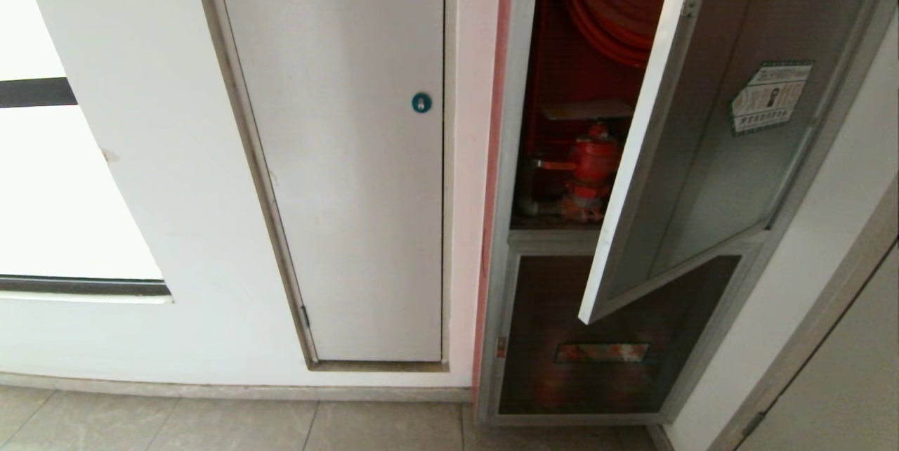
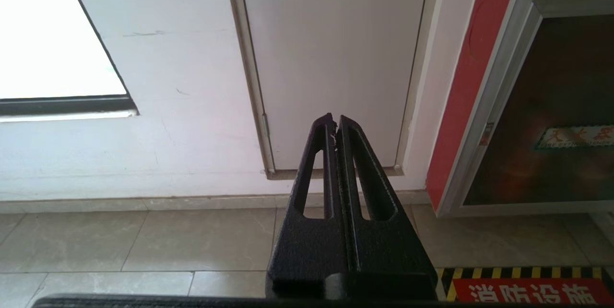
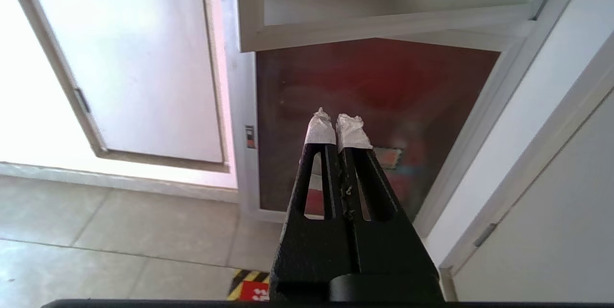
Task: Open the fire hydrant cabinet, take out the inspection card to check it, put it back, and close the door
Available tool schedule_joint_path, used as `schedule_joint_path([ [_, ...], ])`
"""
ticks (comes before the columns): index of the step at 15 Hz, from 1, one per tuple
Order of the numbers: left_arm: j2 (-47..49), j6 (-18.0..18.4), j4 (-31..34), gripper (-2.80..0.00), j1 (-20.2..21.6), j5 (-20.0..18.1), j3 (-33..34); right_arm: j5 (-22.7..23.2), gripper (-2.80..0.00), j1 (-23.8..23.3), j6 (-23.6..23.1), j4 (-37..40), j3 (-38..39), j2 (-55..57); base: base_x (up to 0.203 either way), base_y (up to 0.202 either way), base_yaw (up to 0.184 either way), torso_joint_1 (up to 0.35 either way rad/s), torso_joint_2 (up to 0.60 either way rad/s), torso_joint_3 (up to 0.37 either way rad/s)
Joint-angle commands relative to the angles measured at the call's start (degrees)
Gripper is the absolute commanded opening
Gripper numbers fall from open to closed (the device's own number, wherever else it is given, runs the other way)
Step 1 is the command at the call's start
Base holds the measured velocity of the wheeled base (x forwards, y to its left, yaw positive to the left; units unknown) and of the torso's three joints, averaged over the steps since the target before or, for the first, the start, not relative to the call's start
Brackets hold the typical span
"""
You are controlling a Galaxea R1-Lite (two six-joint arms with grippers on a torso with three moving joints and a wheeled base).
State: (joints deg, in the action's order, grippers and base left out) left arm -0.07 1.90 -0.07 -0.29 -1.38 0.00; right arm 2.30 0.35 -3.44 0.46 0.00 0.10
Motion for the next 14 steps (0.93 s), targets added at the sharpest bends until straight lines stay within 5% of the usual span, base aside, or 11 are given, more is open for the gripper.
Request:
schedule_joint_path([
  [1,0.07,0.03,-0.01,-2.8,0.0,-0.03,0.09,0.15,-2.8,0.06,-0.91,0.01,0.0,-0.01,0.0,0.0,0.0,0.0,0.0,0.0],
  [6,0.07,0.03,-0.01,-2.8,0.03,-0.03,0.09,5.13,-2.8,0.11,-2.0,0.63,-10.58,6.84,0.0,0.0,0.0,0.0,0.0,0.0],
  [14,0.07,0.03,-0.01,-2.8,-0.04,0.03,0.09,14.0,-2.8,3.04,4.88,-9.12,-38.66,51.61,0.0,0.0,0.0,0.0,0.0,0.0],
])
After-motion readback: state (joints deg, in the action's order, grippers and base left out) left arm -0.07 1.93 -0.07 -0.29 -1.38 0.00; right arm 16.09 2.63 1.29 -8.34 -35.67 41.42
